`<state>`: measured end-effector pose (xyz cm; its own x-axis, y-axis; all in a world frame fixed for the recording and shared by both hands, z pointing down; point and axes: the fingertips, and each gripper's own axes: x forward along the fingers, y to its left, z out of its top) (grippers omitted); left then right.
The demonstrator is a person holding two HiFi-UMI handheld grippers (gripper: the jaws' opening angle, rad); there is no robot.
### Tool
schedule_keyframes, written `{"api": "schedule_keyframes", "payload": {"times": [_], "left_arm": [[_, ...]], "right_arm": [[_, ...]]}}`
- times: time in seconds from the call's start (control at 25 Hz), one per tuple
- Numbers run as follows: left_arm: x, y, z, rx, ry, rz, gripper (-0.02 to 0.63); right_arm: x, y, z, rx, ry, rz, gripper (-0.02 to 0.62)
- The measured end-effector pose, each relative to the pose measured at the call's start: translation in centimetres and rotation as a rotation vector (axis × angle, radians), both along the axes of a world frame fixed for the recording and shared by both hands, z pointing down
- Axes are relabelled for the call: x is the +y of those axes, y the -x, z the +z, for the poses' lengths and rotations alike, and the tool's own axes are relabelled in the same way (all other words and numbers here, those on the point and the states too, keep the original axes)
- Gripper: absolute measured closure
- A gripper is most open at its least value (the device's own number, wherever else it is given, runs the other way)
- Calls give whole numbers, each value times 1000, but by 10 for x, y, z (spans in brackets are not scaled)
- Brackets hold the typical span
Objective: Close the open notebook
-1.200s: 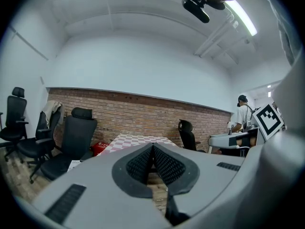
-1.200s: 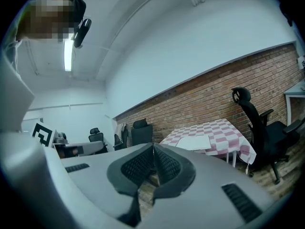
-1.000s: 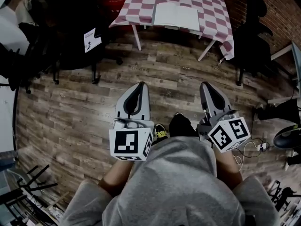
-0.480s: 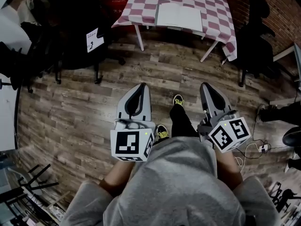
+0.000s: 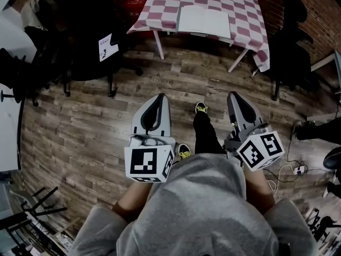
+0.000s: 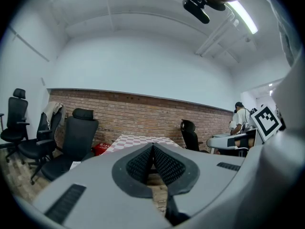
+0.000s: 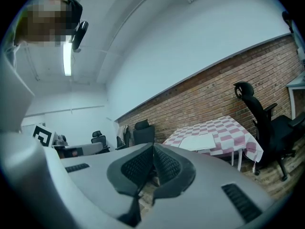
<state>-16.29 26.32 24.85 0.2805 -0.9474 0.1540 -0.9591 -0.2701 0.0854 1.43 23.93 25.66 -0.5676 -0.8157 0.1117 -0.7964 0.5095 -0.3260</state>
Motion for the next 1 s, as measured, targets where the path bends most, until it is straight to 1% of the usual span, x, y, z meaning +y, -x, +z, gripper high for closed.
{"api": "schedule_keyframes", "payload": {"times": [0.2, 0.56, 0.76, 1.0], "left_arm": [[-16, -4, 3, -6, 3, 10, 597], [-62, -8, 10, -10, 13, 11, 597], [-87, -11, 19, -8, 38, 14, 597], [-125, -12, 24, -16, 56, 9, 597]], "right_arm": [[-16, -4, 3, -6, -1, 7, 569], [-64, -10, 13, -8, 11, 11, 569], [-88, -15, 21, -6, 36, 20, 569], [-126, -16, 25, 11, 42, 7, 569]]}}
